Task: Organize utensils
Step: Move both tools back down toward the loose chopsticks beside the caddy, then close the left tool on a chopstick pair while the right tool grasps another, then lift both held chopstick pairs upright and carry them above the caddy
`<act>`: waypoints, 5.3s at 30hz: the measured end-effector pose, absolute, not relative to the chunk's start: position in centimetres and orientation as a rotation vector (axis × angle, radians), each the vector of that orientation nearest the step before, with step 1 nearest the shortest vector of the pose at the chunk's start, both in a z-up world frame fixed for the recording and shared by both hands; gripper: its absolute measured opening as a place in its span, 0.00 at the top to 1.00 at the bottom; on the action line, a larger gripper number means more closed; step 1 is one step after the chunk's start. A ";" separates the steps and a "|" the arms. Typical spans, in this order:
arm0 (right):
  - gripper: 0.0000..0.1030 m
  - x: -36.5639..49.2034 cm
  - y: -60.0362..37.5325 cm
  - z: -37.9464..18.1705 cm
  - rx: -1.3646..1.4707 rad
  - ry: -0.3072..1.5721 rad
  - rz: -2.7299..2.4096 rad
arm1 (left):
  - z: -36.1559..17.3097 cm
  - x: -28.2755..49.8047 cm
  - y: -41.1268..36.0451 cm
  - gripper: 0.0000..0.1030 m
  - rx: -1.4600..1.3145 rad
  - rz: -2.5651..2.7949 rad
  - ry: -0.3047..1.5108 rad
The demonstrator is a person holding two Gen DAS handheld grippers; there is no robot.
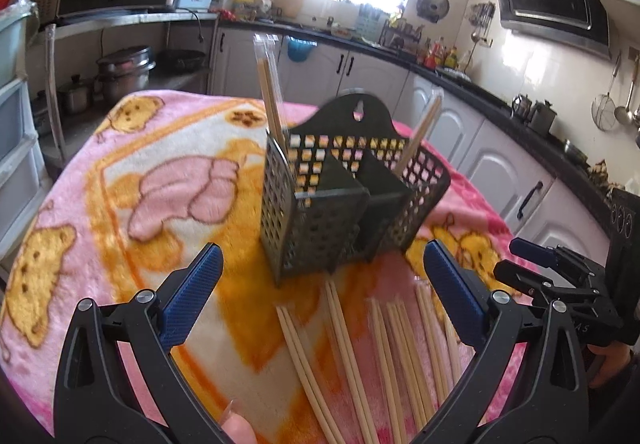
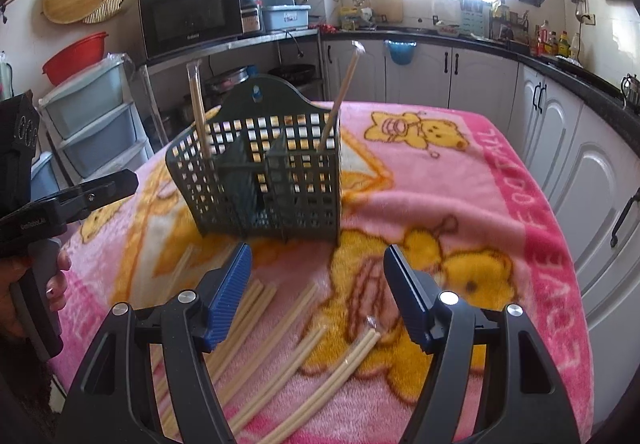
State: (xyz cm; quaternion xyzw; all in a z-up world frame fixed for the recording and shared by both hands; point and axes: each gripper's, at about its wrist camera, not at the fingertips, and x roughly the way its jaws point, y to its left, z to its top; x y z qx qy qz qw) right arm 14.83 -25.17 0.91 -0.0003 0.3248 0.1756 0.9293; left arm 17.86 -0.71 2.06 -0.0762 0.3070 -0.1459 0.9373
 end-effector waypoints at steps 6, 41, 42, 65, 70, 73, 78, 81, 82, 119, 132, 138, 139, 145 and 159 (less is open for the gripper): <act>0.36 14.5 -25.7 -0.3 0.001 0.702 0.364 | 0.3 18.1 -1.9 0.10 -0.123 -0.303 0.688; 0.61 21.4 -24.2 -5.9 0.065 0.963 0.445 | -6.2 23.8 -5.3 0.68 -0.094 -0.295 0.973; 0.62 21.6 -24.2 -5.9 0.073 0.967 0.448 | -6.3 23.9 -5.4 0.68 -0.095 -0.293 0.972; 0.92 21.7 -23.3 -4.7 0.092 0.912 0.475 | -6.2 24.8 -5.1 0.92 -0.105 -0.244 0.953; 0.92 20.9 -23.5 -3.2 0.091 0.873 0.485 | -4.6 24.0 -4.1 0.93 -0.128 -0.276 0.912; 0.92 20.4 -23.7 -2.4 0.097 0.856 0.490 | -2.9 23.1 -4.2 0.93 -0.121 -0.308 0.859; 0.93 19.6 -23.9 -0.9 0.096 0.818 0.494 | 0.0 21.7 -4.5 0.94 -0.105 -0.352 0.790; 0.93 19.1 -24.0 0.1 0.097 0.792 0.500 | 1.8 21.0 -4.7 0.95 -0.099 -0.370 0.741; 0.93 18.9 -24.0 0.5 0.094 0.782 0.500 | 2.5 20.8 -4.7 0.95 -0.098 -0.377 0.726; 0.94 14.3 -27.8 12.1 0.065 0.447 0.406 | 12.7 20.5 -8.4 0.98 -0.118 -0.503 0.482; 0.94 15.6 -26.9 16.1 0.052 0.362 0.422 | 16.7 23.1 -7.2 0.98 -0.159 -0.435 0.367; 0.94 16.4 -26.3 18.9 0.044 0.305 0.432 | 18.5 25.0 -7.0 0.98 -0.164 -0.394 0.295; 0.94 16.7 -26.2 19.2 0.045 0.299 0.435 | 18.7 25.4 -6.9 0.98 -0.167 -0.386 0.290; 0.94 18.2 -26.0 21.1 0.055 0.266 0.437 | 19.9 27.3 -6.5 0.98 -0.195 -0.366 0.252; 0.94 21.3 -25.4 21.8 0.076 0.251 0.422 | 17.8 29.9 -7.6 0.98 -0.189 -0.287 0.153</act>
